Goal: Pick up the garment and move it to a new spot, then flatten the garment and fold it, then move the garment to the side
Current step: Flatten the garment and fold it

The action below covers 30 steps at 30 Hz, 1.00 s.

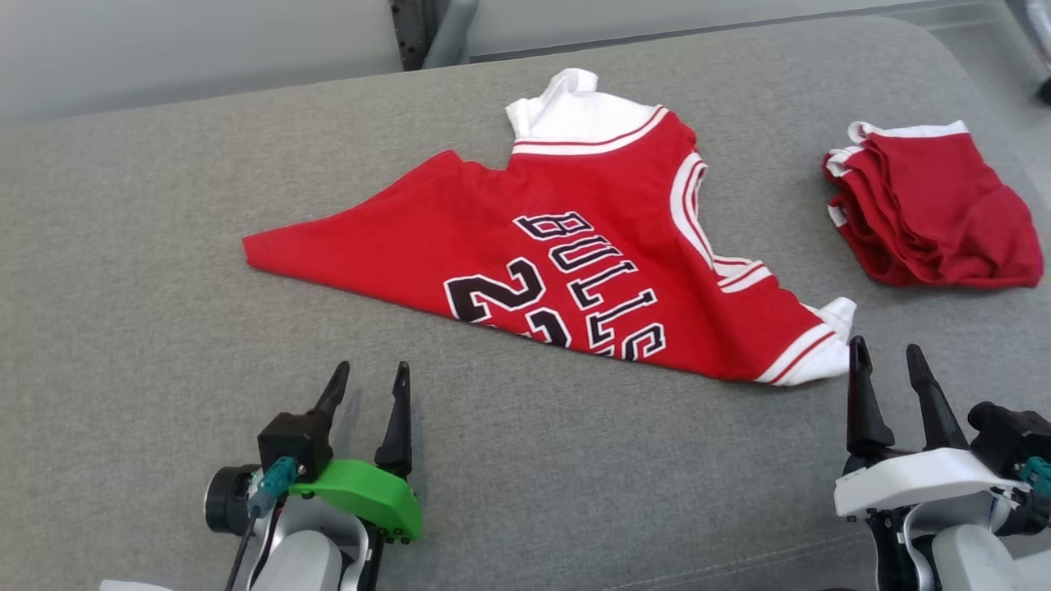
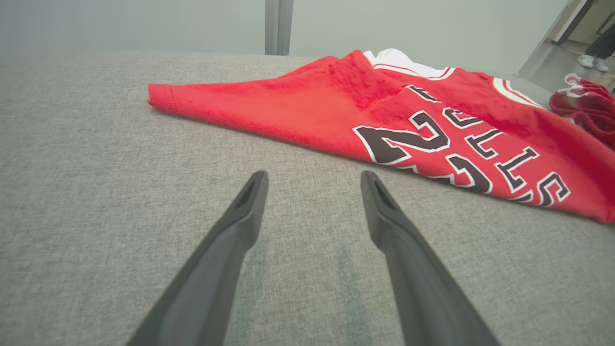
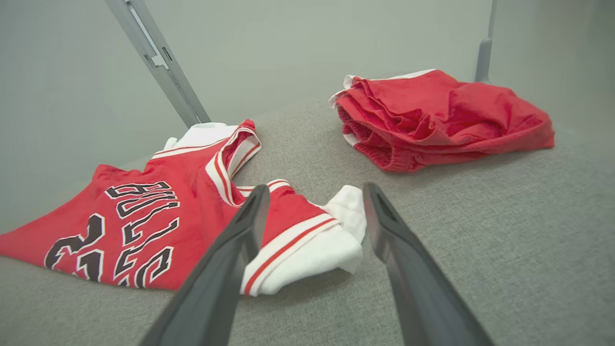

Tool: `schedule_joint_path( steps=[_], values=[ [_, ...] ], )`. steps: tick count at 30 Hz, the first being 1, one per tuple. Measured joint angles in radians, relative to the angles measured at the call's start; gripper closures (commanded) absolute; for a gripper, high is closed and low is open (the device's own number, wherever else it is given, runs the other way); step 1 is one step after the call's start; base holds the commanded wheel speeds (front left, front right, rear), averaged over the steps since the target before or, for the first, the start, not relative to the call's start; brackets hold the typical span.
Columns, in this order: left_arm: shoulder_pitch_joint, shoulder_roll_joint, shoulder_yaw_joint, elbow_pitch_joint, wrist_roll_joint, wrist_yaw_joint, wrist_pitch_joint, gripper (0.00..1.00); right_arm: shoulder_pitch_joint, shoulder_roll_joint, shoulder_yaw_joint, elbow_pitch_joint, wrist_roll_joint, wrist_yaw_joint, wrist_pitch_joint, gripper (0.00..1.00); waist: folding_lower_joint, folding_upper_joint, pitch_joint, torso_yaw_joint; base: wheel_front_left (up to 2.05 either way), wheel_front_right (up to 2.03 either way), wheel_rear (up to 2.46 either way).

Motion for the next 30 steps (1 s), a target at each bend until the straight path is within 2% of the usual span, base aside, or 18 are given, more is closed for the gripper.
schedule_joint_path(
  steps=[6, 17, 22, 26, 27, 29, 30],
  values=[
    [-0.091, 0.002, 0.097, 0.035, 0.036, 0.010, 0.000, 0.00, -0.052, 0.005, 0.042, -0.047, -0.017, 0.000, 0.000, 0.00, 0.0000, 0.0000, 0.024, -0.059, 0.00, 0.00, 0.00],
    [-0.322, 0.072, 0.247, 0.237, 0.050, 0.026, 0.000, 0.00, -0.131, 0.001, 0.085, -0.075, -0.015, 0.000, 0.000, 0.00, 0.0000, -0.0001, 0.149, -0.070, 0.00, 0.00, 0.00],
    [-0.338, 0.051, 0.280, 0.277, 0.035, 0.023, 0.000, 0.00, -0.133, 0.000, 0.079, -0.069, -0.007, 0.000, 0.000, 0.00, 0.0000, 0.0000, 0.196, -0.069, 0.00, 0.00, 0.00],
    [-0.344, 0.037, 0.309, 0.282, 0.012, -0.011, -0.001, 0.00, -0.135, 0.000, 0.082, -0.062, -0.006, 0.000, 0.000, 0.00, 0.0000, 0.0000, 0.208, -0.070, 0.00, 0.00, 0.00],
    [-0.348, 0.037, 0.306, 0.282, 0.016, -0.020, -0.001, 0.06, -0.141, 0.000, 0.085, -0.061, -0.006, 0.000, 0.000, 0.00, 0.0000, 0.0000, 0.210, -0.072, 0.00, 0.00, 0.00],
    [-0.357, 0.038, 0.292, 0.276, 0.046, -0.039, -0.001, 0.44, -0.148, 0.001, 0.089, -0.060, -0.004, 0.000, 0.000, 0.00, 0.0000, 0.0000, 0.213, -0.076, 0.00, 0.00, 0.00],
    [-0.362, 0.035, 0.286, 0.272, 0.056, -0.046, -0.001, 0.58, -0.150, 0.001, 0.092, -0.058, -0.003, 0.000, 0.000, 0.00, 0.0000, 0.0000, 0.215, -0.079, 0.00, 0.00, 0.00]
  ],
)
